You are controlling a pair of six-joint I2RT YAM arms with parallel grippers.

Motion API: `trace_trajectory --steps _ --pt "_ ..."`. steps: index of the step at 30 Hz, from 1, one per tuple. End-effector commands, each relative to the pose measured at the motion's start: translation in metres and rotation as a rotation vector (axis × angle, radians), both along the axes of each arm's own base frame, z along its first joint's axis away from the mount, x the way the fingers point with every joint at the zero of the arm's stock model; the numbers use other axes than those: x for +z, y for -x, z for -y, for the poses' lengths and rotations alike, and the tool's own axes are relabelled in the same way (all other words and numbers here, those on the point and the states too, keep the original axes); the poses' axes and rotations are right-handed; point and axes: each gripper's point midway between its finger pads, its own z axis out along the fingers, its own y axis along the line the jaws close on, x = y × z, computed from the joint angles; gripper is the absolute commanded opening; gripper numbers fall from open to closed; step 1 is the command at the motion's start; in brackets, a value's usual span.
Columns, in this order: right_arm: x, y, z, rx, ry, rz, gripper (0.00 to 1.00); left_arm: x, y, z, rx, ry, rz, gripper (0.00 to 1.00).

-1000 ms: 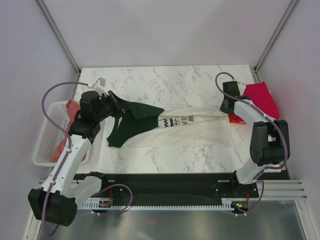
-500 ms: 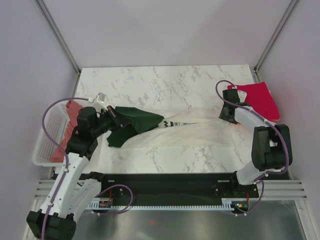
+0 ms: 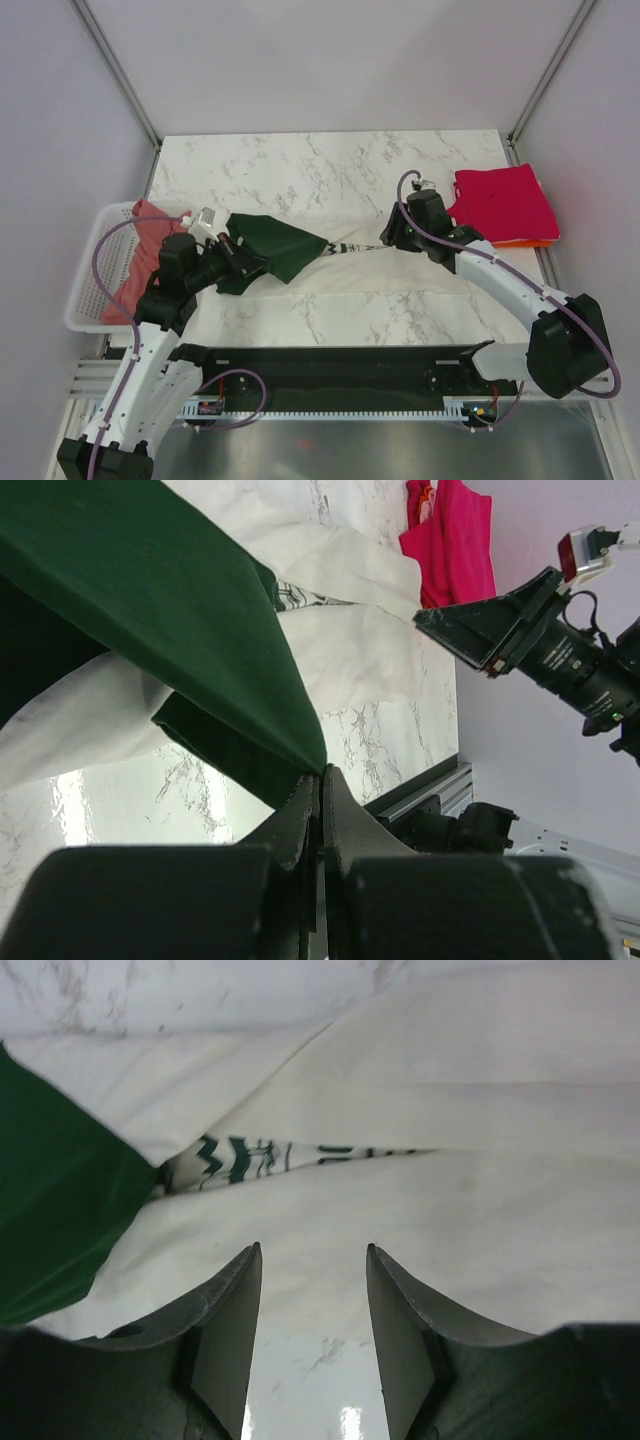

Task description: Fold and stack the t-shirts

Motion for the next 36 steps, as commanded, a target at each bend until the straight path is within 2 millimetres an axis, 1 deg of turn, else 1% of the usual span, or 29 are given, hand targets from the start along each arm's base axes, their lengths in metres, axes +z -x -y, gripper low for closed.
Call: trace_trajectory --steps 1,2,3,4,5,6,7,8,9,11,14,16,17,19,20,21,23,24,26,27,29,30,32,34,35,36 --pt "0.0 0.016 -0.052 0.11 -0.166 -0.035 0.54 0.009 0.006 0.006 -0.031 0.038 -0.002 0.02" --pt "-0.002 0.025 -0.067 0.142 -0.19 -0.049 0.53 0.01 0.006 0.007 -0.034 0.039 -0.004 0.02" --pt "0.001 0.025 -0.078 0.164 -0.22 -0.028 0.53 0.011 0.006 0.008 -0.04 0.044 -0.004 0.02" --pt "0.001 0.027 -0.085 0.176 -0.234 -0.025 0.55 0.014 0.006 0.008 -0.042 0.045 -0.001 0.02" --pt "-0.005 0.036 -0.095 0.199 -0.247 -0.035 0.56 0.015 0.006 0.008 -0.043 0.047 0.001 0.02" --pt "0.0 0.036 -0.105 0.222 -0.288 -0.008 0.57 0.017 0.005 0.008 -0.044 0.048 0.004 0.02" --pt "-0.001 0.038 -0.109 0.233 -0.309 -0.002 0.61 0.02 0.005 0.009 -0.047 0.05 0.008 0.02" --pt "-0.007 0.043 -0.113 0.244 -0.322 -0.003 0.63 0.02 0.006 0.01 -0.052 0.054 0.004 0.02" --pt "-0.002 0.042 -0.119 0.259 -0.362 0.021 0.64 0.022 0.006 0.01 -0.054 0.057 0.006 0.02" --pt "-0.007 0.045 -0.12 0.266 -0.372 0.023 0.68 0.022 0.007 0.011 -0.059 0.067 -0.002 0.02" --pt "-0.008 0.045 -0.124 0.277 -0.378 0.029 0.72 0.02 0.006 0.012 -0.059 0.069 -0.013 0.02" --pt "-0.01 0.05 -0.135 0.308 -0.399 0.016 0.73 0.024 0.005 0.012 -0.058 0.066 -0.001 0.02" --pt "-0.01 0.057 -0.145 0.339 -0.41 0.009 0.73 0.025 0.004 0.011 -0.055 0.065 0.001 0.02" --pt "-0.011 0.062 -0.162 0.373 -0.444 0.013 0.73 0.032 0.003 0.012 -0.055 0.071 0.012 0.02" --pt "-0.011 0.071 -0.173 0.403 -0.459 0.008 0.73 0.034 0.002 0.012 -0.054 0.071 0.015 0.02" --pt "-0.011 0.07 -0.182 0.417 -0.482 0.023 0.73 0.037 0.001 0.012 -0.054 0.071 0.019 0.02" --pt "-0.009 0.076 -0.196 0.432 -0.527 0.024 0.71 0.038 -0.002 0.011 -0.05 0.064 0.023 0.02" --pt "-0.008 0.074 -0.202 0.435 -0.545 0.044 0.71 0.037 -0.005 0.011 -0.048 0.059 0.017 0.02" --pt "-0.008 0.077 -0.212 0.441 -0.55 0.053 0.69 0.035 -0.009 0.009 -0.036 0.044 0.017 0.02" --pt "-0.015 0.075 -0.214 0.421 -0.528 0.049 0.68 0.034 -0.01 0.009 -0.035 0.037 0.015 0.02" --pt "-0.019 0.077 -0.22 0.424 -0.505 0.052 0.66 0.027 -0.015 0.008 -0.03 0.02 0.0 0.02" --pt "-0.027 0.076 -0.219 0.405 -0.479 0.044 0.65 0.026 -0.017 0.008 -0.029 0.016 -0.001 0.02" --pt "-0.029 0.078 -0.221 0.404 -0.477 0.043 0.64 0.021 -0.018 0.011 -0.039 0.023 -0.026 0.02" --pt "-0.031 0.077 -0.22 0.397 -0.481 0.043 0.64 0.023 -0.018 0.014 -0.052 0.043 -0.03 0.02" --pt "-0.034 0.081 -0.218 0.402 -0.482 0.041 0.64 0.025 -0.018 0.014 -0.051 0.048 -0.027 0.02" --pt "-0.027 0.08 -0.22 0.406 -0.509 0.065 0.64 0.025 -0.018 0.014 -0.047 0.051 -0.025 0.02"
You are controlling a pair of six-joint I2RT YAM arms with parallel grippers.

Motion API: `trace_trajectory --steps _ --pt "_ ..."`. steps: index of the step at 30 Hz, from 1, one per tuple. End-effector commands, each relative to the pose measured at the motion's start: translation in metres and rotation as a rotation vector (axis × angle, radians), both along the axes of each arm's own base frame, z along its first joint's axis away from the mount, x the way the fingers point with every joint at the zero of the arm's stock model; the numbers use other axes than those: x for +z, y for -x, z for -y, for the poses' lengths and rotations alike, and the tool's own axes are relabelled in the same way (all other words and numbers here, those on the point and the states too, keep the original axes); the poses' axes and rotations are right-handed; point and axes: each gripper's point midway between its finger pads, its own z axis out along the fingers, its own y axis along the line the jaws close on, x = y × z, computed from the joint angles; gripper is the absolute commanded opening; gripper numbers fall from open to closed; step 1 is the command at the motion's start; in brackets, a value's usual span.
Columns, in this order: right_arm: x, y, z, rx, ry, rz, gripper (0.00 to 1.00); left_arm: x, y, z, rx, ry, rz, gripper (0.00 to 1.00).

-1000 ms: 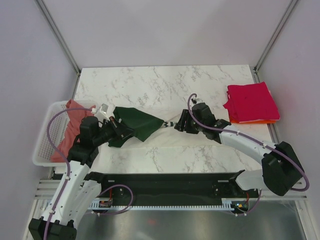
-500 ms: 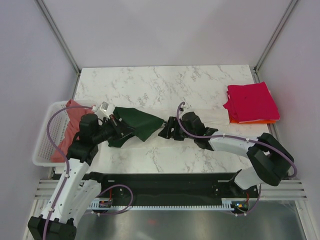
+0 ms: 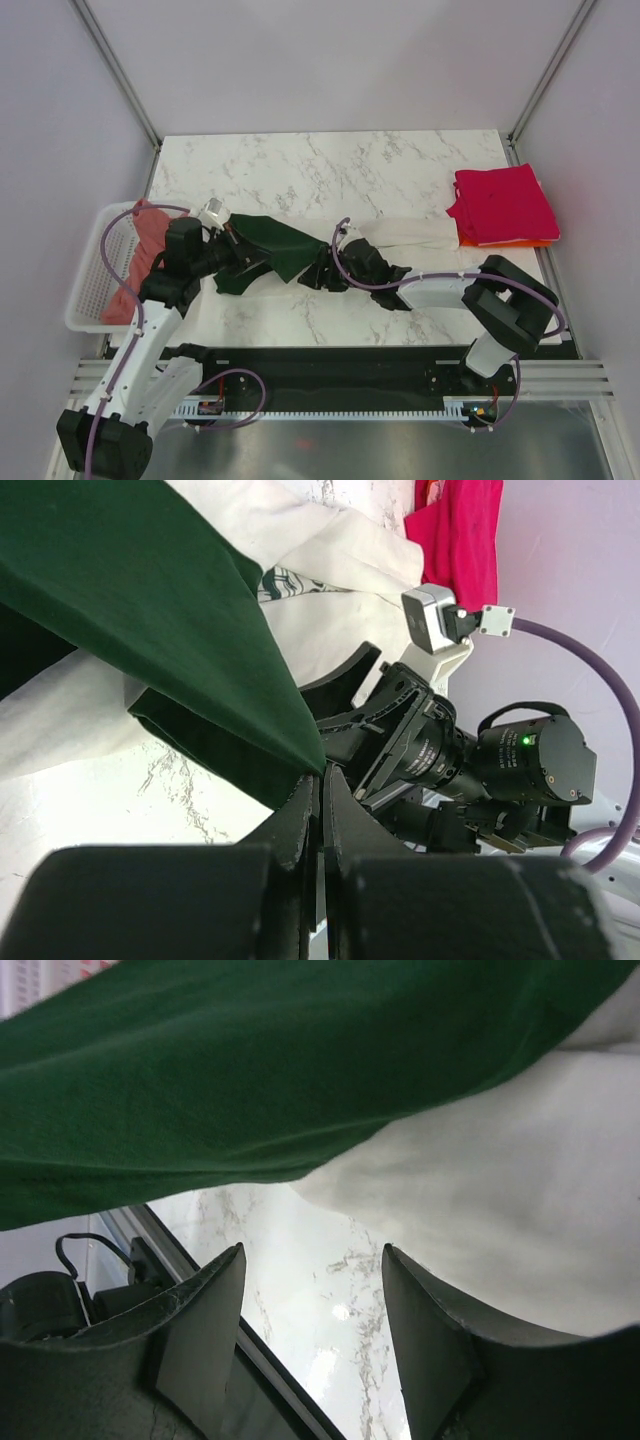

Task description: Fold and stack the t-shirts

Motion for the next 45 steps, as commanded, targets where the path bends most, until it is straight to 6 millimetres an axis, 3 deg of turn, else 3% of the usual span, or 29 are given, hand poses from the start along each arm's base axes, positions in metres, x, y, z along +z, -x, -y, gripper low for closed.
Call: trace_trajectory --steps 1,4,9,14,18,24,30,34,35,37,38,45 --pt "0.028 -0.012 -0.011 -0.026 -0.113 0.082 0.65 0.027 -0.005 0.005 -0.014 0.042 0.079 0.02" --pt "0.032 -0.013 -0.005 -0.045 -0.121 0.111 0.64 0.03 -0.004 0.007 -0.017 0.056 0.078 0.02" --pt "0.042 -0.015 0.025 -0.118 -0.031 0.161 0.64 0.017 -0.002 0.013 -0.029 0.063 0.035 0.02" --pt "0.048 -0.018 0.046 -0.166 0.053 0.191 0.63 0.016 0.0 0.031 -0.05 0.121 0.021 0.02" --pt "0.042 -0.021 0.054 -0.194 0.106 0.19 0.62 0.03 -0.014 0.034 -0.047 0.12 0.035 0.02" --pt "0.031 -0.026 0.058 -0.197 0.198 0.181 0.61 0.009 -0.041 0.024 -0.003 0.061 -0.007 0.02" --pt "0.021 -0.029 0.038 -0.14 0.21 0.143 0.57 -0.024 -0.066 -0.007 0.063 -0.028 -0.024 0.02" --pt "0.028 -0.028 0.01 -0.106 0.173 0.133 0.55 -0.041 -0.078 -0.029 0.117 -0.11 -0.018 0.02" --pt "0.02 -0.028 0.006 -0.102 0.192 0.12 0.54 -0.044 -0.082 -0.037 0.147 -0.14 -0.015 0.02" --pt "0.027 -0.029 -0.009 -0.09 0.182 0.123 0.53 -0.051 -0.087 -0.043 0.16 -0.177 -0.017 0.02" --pt "0.017 -0.028 -0.012 -0.09 0.2 0.097 0.52 -0.052 -0.089 -0.044 0.165 -0.183 -0.018 0.02" --pt "0.002 -0.02 -0.036 -0.079 0.194 0.03 0.48 -0.063 -0.103 -0.05 0.206 -0.193 -0.036 0.02"
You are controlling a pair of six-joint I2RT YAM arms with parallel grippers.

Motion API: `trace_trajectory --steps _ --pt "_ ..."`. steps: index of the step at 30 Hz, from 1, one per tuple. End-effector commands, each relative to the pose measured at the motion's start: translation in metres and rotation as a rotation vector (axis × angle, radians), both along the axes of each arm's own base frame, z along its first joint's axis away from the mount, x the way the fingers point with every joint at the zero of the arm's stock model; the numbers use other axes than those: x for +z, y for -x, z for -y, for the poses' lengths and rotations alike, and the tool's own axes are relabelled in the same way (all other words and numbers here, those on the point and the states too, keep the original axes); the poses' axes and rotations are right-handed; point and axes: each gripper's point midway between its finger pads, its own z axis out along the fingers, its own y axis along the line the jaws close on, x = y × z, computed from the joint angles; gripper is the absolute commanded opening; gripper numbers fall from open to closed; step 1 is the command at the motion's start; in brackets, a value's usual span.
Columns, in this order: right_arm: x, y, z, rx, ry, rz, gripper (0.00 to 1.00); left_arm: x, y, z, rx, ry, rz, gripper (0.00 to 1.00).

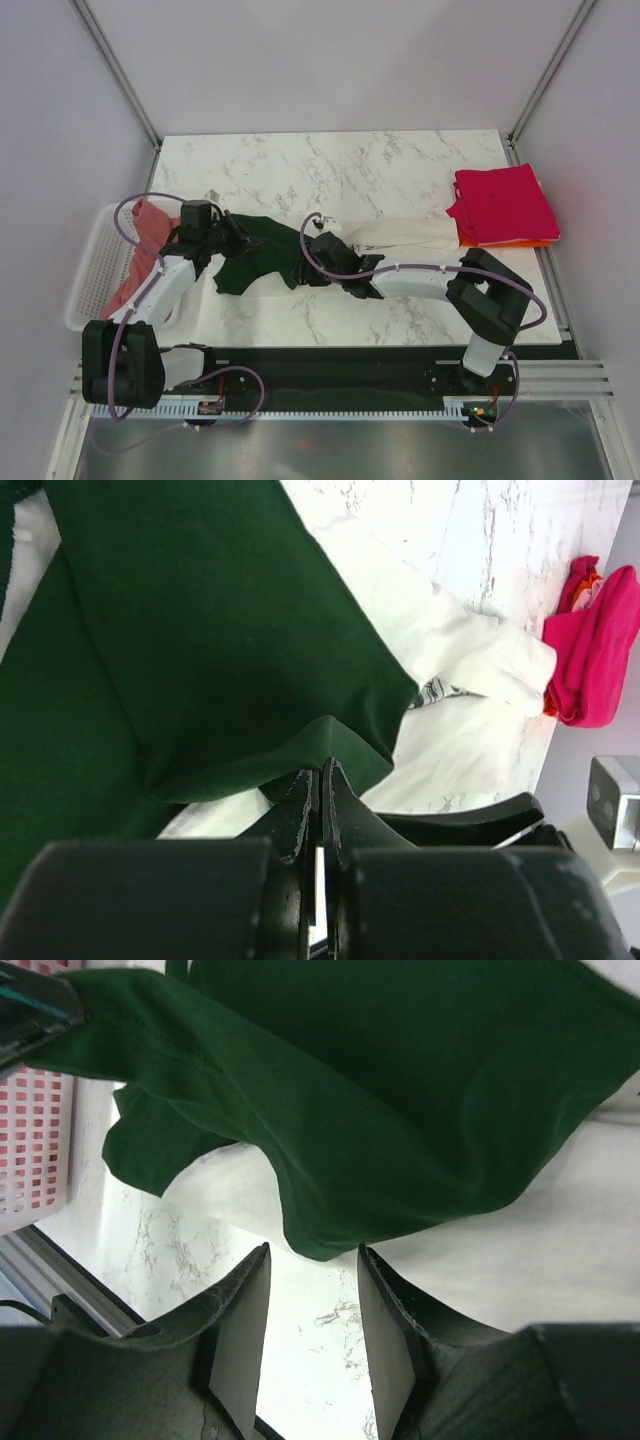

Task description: Fold and stack the t-shirts

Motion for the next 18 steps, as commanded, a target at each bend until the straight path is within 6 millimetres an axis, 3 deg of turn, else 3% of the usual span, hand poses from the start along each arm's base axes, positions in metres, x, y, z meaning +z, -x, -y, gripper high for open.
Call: trace_trajectory --steps 1,5,7,8,10,14,18 --pt "0.003 0.003 -0.015 -0.01 -0.014 -0.023 0.47 0.018 -0.026 -0.007 0.023 -0.037 0.109 0.02" --pt "-0.011 0.01 -0.017 0.013 0.06 -0.026 0.47 0.02 -0.041 -0.01 0.056 -0.039 0.12 0.02" --pt "-0.005 0.012 -0.028 0.043 0.082 0.014 0.5 0.021 -0.046 -0.011 0.061 -0.045 0.122 0.02" --pt "-0.02 0.014 -0.02 0.038 0.157 -0.001 0.52 0.02 -0.05 -0.01 0.06 -0.044 0.119 0.02" --pt "-0.019 0.013 -0.024 0.052 0.203 0.012 0.54 0.02 -0.052 -0.009 0.055 -0.039 0.118 0.02" --pt "-0.031 0.008 -0.026 0.035 0.27 0.02 0.55 0.016 -0.056 -0.004 0.04 -0.018 0.111 0.02" --pt "-0.029 -0.005 -0.025 -0.008 0.309 0.051 0.53 0.014 -0.057 -0.004 0.039 -0.018 0.108 0.02"
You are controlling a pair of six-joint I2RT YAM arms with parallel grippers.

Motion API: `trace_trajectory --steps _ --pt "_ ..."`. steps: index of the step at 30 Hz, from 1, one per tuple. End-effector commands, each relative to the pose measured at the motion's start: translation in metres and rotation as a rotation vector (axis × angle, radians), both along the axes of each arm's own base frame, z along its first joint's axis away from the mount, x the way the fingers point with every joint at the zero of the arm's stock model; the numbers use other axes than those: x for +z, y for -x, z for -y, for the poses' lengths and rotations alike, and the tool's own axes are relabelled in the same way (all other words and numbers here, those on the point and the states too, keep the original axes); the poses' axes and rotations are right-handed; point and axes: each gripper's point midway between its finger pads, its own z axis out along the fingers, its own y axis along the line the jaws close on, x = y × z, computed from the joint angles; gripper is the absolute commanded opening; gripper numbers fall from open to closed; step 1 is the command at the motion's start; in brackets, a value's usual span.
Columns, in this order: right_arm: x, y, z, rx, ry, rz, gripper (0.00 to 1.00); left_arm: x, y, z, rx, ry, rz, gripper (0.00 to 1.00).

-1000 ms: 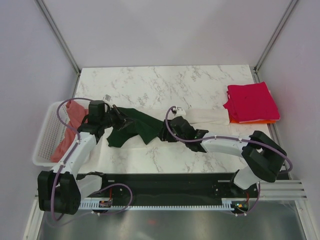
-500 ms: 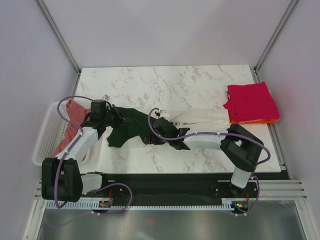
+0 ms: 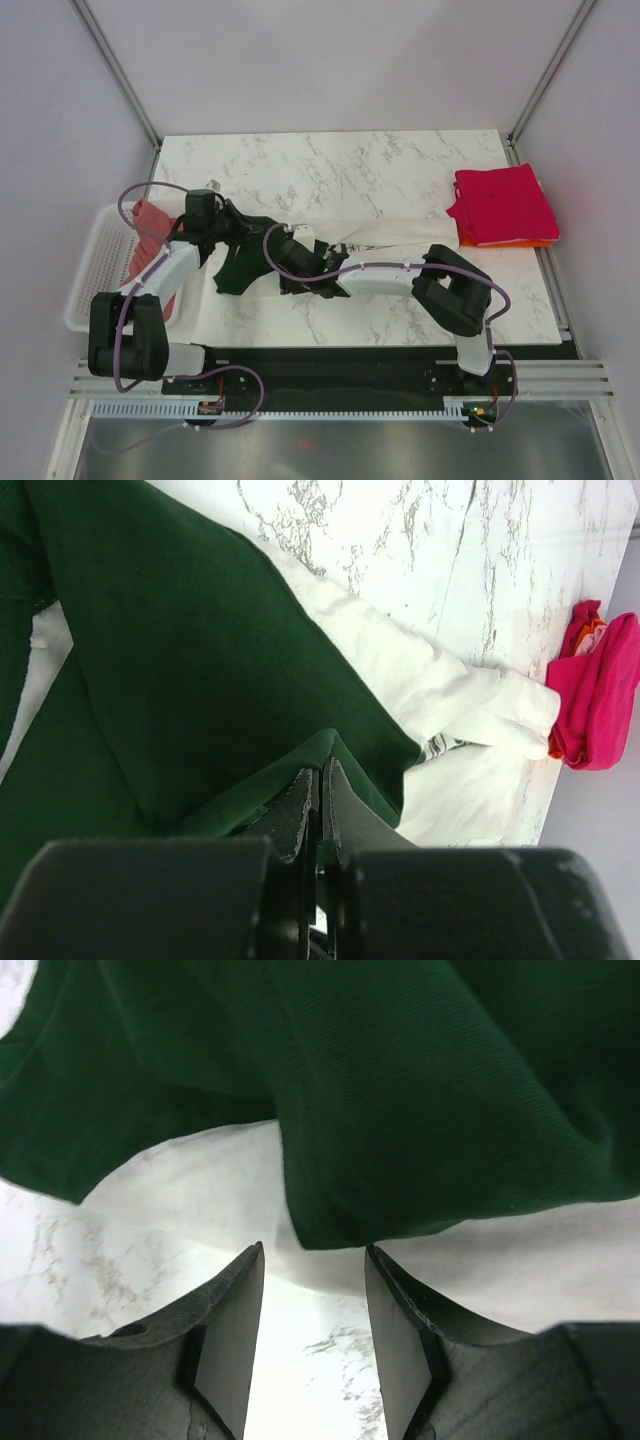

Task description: Fold and stack the t-shirts

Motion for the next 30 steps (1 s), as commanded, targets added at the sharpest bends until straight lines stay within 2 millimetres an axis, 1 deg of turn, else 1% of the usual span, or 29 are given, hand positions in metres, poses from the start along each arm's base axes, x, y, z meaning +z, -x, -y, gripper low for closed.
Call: trace_trajectory --steps 1,3,6,9,10,12,13,14,15,17,18,19,20,22,23,26,27,28,29,30 --pt "0.002 -0.018 0.009 -0.055 0.085 0.057 0.52 0.02 -0.017 0.001 -0.002 0.011 0.077 0.02" --pt "0.005 -0.023 0.009 -0.07 0.099 0.076 0.52 0.02 -0.018 0.001 -0.002 0.011 0.077 0.02" --pt "0.002 -0.027 0.007 -0.069 0.118 0.08 0.5 0.022 -0.018 0.002 -0.008 0.016 0.081 0.02" --pt "0.0 -0.029 0.006 -0.075 0.133 0.083 0.42 0.024 -0.016 0.003 -0.014 0.023 0.086 0.02" --pt "0.001 -0.03 0.007 -0.077 0.137 0.089 0.33 0.025 -0.016 0.003 -0.012 0.024 0.089 0.02" --pt "0.002 -0.033 0.009 -0.078 0.146 0.096 0.2 0.027 -0.014 0.004 -0.016 0.026 0.093 0.02" --pt "0.003 -0.033 0.009 -0.078 0.149 0.102 0.08 0.025 -0.012 0.004 -0.015 0.027 0.09 0.02" --pt "0.004 -0.032 0.01 -0.076 0.154 0.104 0.01 0.029 -0.011 0.004 -0.018 0.029 0.1 0.02" --pt "0.009 -0.031 0.013 -0.069 0.159 0.108 0.0 0.029 -0.01 0.004 -0.018 0.029 0.1 0.02" --pt "0.012 -0.028 0.02 -0.056 0.172 0.108 0.0 0.033 -0.007 0.005 -0.021 0.036 0.111 0.02" --pt "0.022 -0.025 0.023 -0.049 0.166 0.112 0.0 0.034 -0.004 0.006 -0.027 0.04 0.109 0.02" --pt "0.025 -0.022 0.026 -0.025 0.179 0.117 0.0 0.036 -0.003 0.006 -0.029 0.046 0.112 0.02" --pt "0.024 -0.017 0.031 -0.005 0.184 0.1 0.0 0.042 0.0 0.008 -0.035 0.052 0.126 0.02" --pt "0.031 -0.01 0.038 0.047 0.19 0.086 0.0 0.042 0.008 0.01 -0.041 0.061 0.122 0.02" --pt "0.027 -0.002 0.041 0.082 0.194 0.058 0.0 0.044 0.012 0.011 -0.047 0.064 0.126 0.02" --pt "0.033 0.01 0.057 0.147 0.226 0.056 0.0 0.043 0.031 0.015 -0.059 0.081 0.119 0.02" --pt "0.034 0.012 0.061 0.157 0.232 0.058 0.0 0.043 0.041 0.017 -0.073 0.091 0.123 0.02" --pt "0.035 0.014 0.065 0.165 0.24 0.061 0.0 0.043 0.046 0.018 -0.083 0.096 0.126 0.02" --pt "0.036 0.017 0.074 0.17 0.258 0.068 0.0 0.039 0.054 0.019 -0.089 0.098 0.108 0.02" --pt "0.037 0.018 0.079 0.173 0.266 0.07 0.0 0.039 0.063 0.019 -0.096 0.099 0.116 0.02"
